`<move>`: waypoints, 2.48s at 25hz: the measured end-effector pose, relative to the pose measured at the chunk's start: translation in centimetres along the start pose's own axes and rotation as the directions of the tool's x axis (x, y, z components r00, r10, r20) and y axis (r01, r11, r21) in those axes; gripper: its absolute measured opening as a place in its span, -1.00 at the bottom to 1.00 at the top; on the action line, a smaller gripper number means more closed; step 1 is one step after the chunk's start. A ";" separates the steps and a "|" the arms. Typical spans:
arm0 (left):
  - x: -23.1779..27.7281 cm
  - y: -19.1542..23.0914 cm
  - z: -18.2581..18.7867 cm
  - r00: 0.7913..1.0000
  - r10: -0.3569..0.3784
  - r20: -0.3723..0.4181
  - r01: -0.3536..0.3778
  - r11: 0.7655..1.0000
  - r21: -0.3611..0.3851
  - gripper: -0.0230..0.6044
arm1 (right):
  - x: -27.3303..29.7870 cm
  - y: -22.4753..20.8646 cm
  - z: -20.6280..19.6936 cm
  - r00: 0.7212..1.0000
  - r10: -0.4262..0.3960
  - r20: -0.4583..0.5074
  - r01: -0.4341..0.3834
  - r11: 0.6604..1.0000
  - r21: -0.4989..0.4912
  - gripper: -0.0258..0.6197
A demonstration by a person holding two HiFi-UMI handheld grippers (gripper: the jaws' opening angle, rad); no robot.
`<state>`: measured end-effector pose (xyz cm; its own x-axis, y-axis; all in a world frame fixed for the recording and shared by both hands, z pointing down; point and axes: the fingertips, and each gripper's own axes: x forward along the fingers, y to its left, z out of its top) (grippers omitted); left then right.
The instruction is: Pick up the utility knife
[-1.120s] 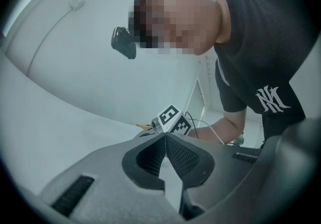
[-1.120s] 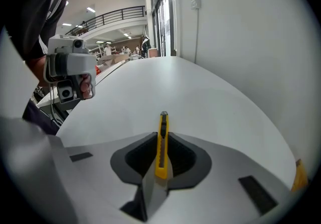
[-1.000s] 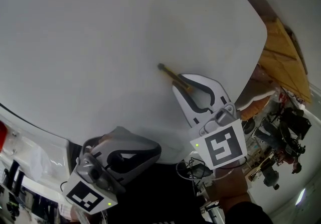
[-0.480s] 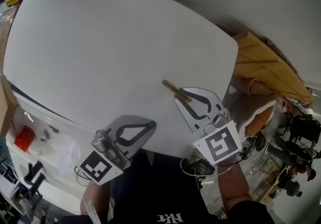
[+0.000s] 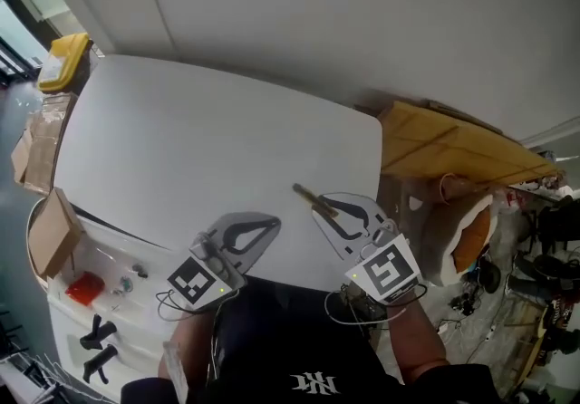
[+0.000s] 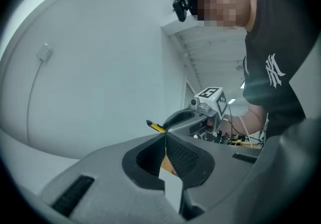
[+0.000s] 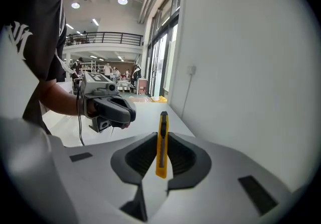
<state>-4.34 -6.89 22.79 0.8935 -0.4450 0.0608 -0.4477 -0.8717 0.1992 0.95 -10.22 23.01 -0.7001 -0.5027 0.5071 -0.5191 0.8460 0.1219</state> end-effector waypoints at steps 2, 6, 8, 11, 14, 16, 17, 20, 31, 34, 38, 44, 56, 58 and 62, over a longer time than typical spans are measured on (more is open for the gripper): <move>0.0 -1.7 1.9 1.000 -0.003 0.015 0.002 1.000 0.022 -0.91 | -2.1 1.0 0.8 1.000 -0.001 0.025 0.001 1.000 0.000 -0.75; 0.2 -5.6 4.6 1.000 0.011 0.003 -0.011 0.996 0.088 -0.91 | -6.8 2.5 1.6 0.996 -0.004 0.094 0.005 1.000 -0.007 -0.75; 0.4 -7.9 5.6 1.000 0.023 -0.007 -0.022 0.993 0.118 -0.91 | -9.5 3.1 1.8 0.990 -0.006 0.143 0.006 1.000 0.002 -0.75; 0.6 -11.3 6.6 0.999 0.029 -0.046 -0.021 0.985 0.173 -0.91 | -13.0 4.2 2.2 0.967 -0.017 0.255 0.009 0.999 0.035 -0.75; 1.6 -15.1 7.5 0.997 0.029 -0.066 -0.015 0.979 0.204 -0.91 | -17.0 4.9 1.9 0.942 -0.020 0.335 0.001 0.998 0.057 -0.75; 2.4 -17.7 7.9 0.998 0.032 -0.061 -0.018 0.975 0.221 -0.91 | -19.8 5.3 1.6 0.923 -0.014 0.384 -0.016 0.997 0.074 -0.75; 2.6 -19.0 8.1 0.998 0.037 -0.058 -0.022 0.973 0.231 -0.91 | -21.2 5.6 1.3 0.914 -0.010 0.406 -0.027 0.996 0.085 -0.75; 2.1 -21.8 8.5 0.996 0.057 -0.067 -0.038 0.965 0.258 -0.91 | -24.1 7.0 0.6 0.896 -0.008 0.445 -0.053 0.991 0.123 -0.75; -5.5 -31.3 8.8 0.998 -0.047 -0.043 0.058 0.954 0.294 -0.91 | -31.1 17.8 2.8 0.840 -0.087 0.535 -0.015 0.983 0.184 -0.75; -8.8 -33.8 8.0 0.997 -0.074 -0.030 0.080 0.957 0.280 -0.91 | -31.9 21.8 3.6 0.830 -0.101 0.549 -0.022 0.977 0.214 -0.75; -14.1 -36.6 6.7 0.997 -0.076 -0.005 0.075 0.965 0.250 -0.91 | -32.4 27.2 4.3 0.828 -0.092 0.554 -0.053 0.969 0.240 -0.75; -18.7 -38.3 4.2 0.997 -0.079 0.018 0.075 0.981 0.178 -0.91 | -32.4 32.6 3.2 0.836 -0.133 0.532 -0.048 0.949 0.313 -0.75; -20.7 -40.8 3.5 0.999 -0.053 0.004 0.052 0.985 0.166 -0.91 | -33.7 35.0 2.2 0.787 -0.035 0.615 -0.245 0.898 0.364 -0.75; -20.0 -41.2 2.9 0.998 -0.064 -0.012 0.065 0.984 0.167 -0.91 | -33.9 35.1 1.6 0.786 -0.027 0.617 -0.262 0.890 0.373 -0.75; -19.1 -41.7 2.6 0.997 -0.075 -0.024 0.078 0.979 0.189 -0.91 | -34.1 35.3 1.4 0.787 -0.021 0.616 -0.251 0.902 0.352 -0.75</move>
<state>-2.82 37.47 10.74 0.9250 -0.3736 0.0693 -0.3754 -0.9268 0.0146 5.83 36.50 8.81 -0.8424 -0.5231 -0.1290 -0.4646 0.8265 -0.3178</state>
